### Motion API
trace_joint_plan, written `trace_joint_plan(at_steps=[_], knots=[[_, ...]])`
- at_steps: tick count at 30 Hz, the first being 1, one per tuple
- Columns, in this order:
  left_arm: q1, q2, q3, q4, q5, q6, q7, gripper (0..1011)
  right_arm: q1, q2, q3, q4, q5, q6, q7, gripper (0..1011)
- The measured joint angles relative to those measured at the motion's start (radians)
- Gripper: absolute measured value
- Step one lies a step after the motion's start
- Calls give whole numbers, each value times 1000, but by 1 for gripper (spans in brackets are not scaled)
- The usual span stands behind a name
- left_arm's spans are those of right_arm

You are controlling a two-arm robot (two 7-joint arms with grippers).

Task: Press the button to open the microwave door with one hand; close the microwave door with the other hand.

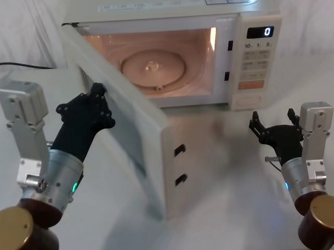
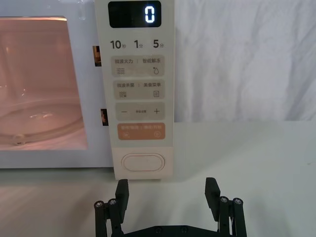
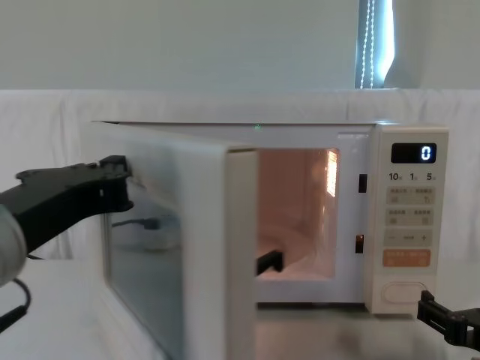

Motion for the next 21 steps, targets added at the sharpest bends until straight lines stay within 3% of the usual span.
trace_joint_plan(at_steps=[10,21], knots=[[-66,-1,33,62,23,0,-4,0,0,0,0,0,0,0,0,1002],[-148,-26,74,159,62,-27,-1,0,0,0,0,0,0,0,0,1002]])
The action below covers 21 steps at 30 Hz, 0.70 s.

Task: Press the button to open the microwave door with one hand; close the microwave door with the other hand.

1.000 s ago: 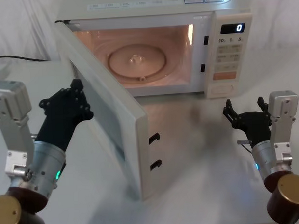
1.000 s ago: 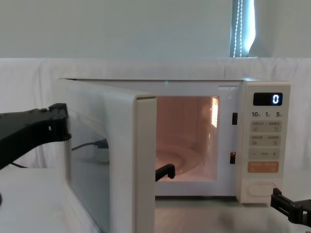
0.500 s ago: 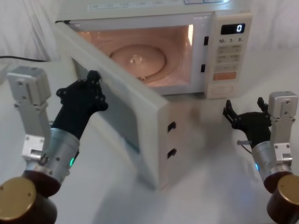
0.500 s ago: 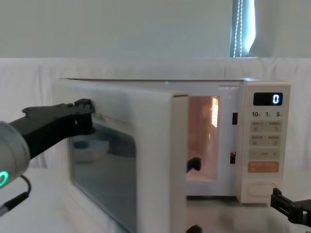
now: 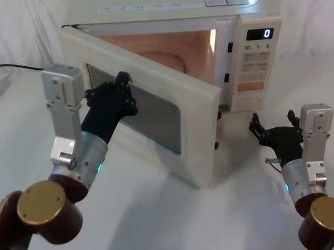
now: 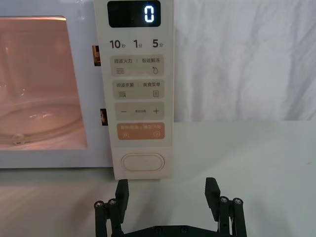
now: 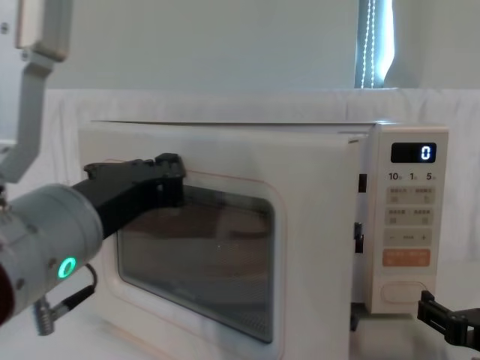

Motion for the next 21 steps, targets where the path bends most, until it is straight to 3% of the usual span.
trace_joint_plan(at_steps=[21], knots=[[-135,-41,50,146,13,4,-26,0,0,0,0,0,0,0,0,1002]])
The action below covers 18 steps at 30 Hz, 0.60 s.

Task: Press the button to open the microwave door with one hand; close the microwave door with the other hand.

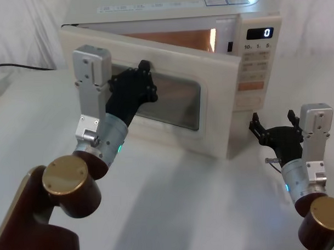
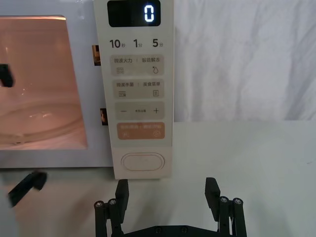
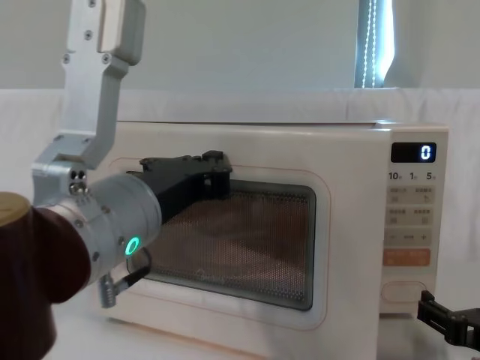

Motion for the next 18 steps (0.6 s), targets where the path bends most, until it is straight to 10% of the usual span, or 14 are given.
trace_joint_plan(at_steps=[18], knots=[[-90,-27,32,126,25,-35,2,0,0,0,0,0,0,0,0,1002]])
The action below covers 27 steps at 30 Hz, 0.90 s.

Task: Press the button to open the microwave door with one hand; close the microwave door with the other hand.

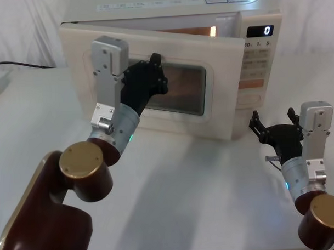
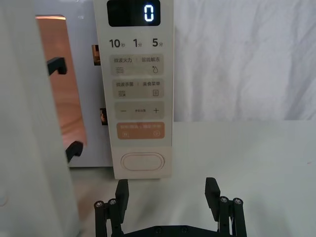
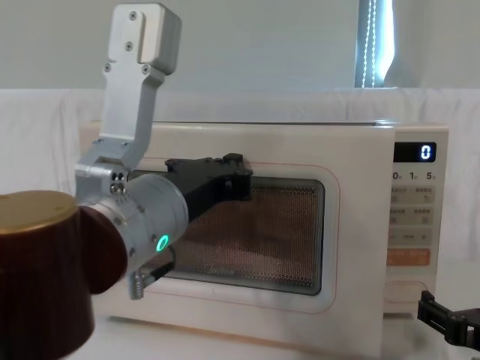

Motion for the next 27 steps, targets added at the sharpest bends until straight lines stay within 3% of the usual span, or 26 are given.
trace_joint_plan(at_steps=[27], knots=[[-108,-56,24,137,45,-12,17,0,0,0,0,0,0,0,0,1002]])
